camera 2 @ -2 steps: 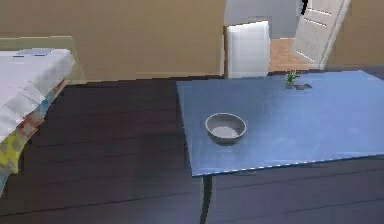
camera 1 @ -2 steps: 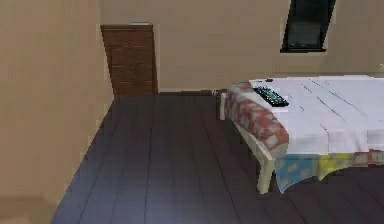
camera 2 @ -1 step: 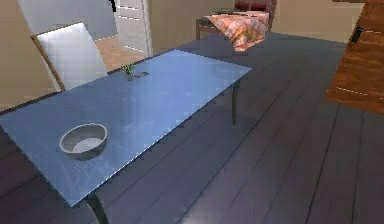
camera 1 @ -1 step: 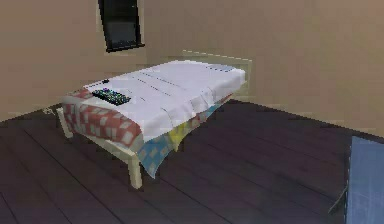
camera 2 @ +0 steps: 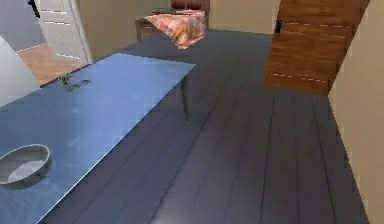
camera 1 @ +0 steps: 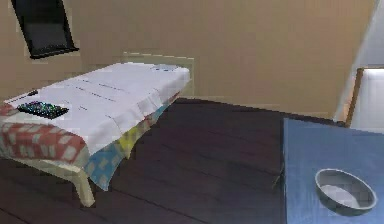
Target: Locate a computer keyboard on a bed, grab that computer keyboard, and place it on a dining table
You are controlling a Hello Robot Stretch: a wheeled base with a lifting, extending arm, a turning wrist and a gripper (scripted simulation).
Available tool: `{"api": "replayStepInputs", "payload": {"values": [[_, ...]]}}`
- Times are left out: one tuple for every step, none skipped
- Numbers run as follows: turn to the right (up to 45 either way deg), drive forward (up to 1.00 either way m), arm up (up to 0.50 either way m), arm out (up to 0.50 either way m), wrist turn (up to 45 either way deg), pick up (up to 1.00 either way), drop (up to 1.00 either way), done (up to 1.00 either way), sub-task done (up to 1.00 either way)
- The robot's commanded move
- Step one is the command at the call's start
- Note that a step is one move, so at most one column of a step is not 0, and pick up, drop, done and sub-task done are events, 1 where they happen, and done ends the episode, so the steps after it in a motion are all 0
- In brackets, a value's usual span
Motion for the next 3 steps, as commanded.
{"api": "replayStepInputs", "payload": {"values": [[0.0,0.3,0.0,0.0,0.0,0.0,0.0,0.0,0.0],[9.0,0.0,0.0,0.0,0.0,0.0,0.0,0.0,0.0],[0.0,1.0,0.0,0.0,0.0,0.0,0.0,0.0,0.0]]}}
